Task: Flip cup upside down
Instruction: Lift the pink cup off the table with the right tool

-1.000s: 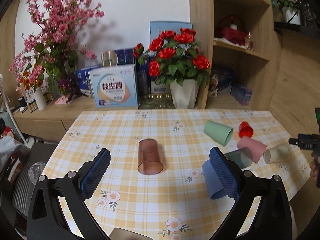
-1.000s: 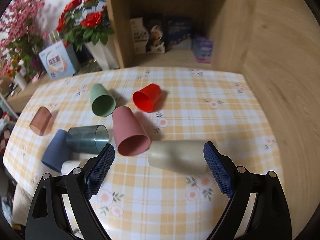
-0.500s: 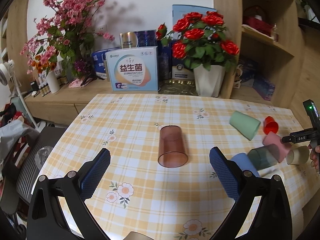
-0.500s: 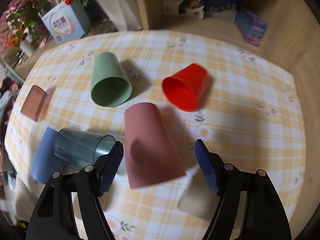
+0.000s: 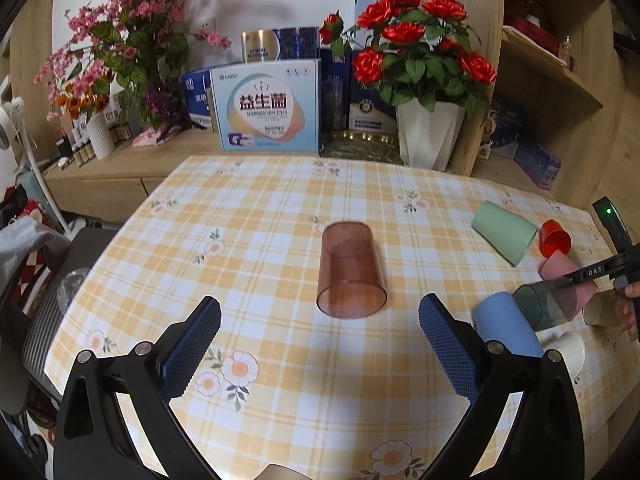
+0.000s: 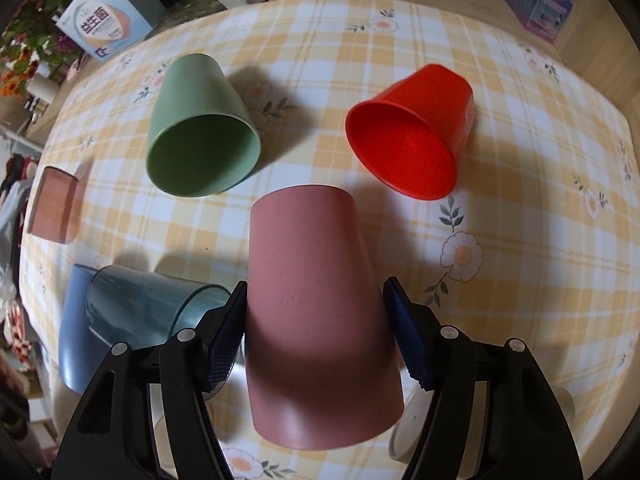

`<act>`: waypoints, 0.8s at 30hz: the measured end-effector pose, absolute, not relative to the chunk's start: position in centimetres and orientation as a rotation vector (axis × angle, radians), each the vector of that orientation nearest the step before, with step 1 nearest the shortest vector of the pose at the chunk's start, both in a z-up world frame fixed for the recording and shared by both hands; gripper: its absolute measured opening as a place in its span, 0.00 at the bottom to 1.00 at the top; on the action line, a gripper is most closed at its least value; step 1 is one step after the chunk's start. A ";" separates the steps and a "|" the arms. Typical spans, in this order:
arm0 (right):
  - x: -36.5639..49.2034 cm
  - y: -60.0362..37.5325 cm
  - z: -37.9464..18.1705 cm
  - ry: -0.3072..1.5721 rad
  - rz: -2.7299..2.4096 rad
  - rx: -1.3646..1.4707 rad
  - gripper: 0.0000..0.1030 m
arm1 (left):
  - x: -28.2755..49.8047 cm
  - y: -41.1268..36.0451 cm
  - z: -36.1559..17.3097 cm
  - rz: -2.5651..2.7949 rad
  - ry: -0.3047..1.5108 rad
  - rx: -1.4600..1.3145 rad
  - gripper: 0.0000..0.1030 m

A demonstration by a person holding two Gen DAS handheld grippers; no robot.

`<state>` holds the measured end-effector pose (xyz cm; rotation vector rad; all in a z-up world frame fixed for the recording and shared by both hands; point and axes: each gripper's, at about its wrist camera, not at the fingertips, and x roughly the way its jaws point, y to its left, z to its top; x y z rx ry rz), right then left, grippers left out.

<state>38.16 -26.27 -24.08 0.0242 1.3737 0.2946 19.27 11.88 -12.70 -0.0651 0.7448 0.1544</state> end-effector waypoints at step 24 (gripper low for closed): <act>31.9 -24.9 -15.8 1.130 0.195 0.124 0.62 | 16.7 14.0 -13.0 0.121 0.743 -0.111 0.94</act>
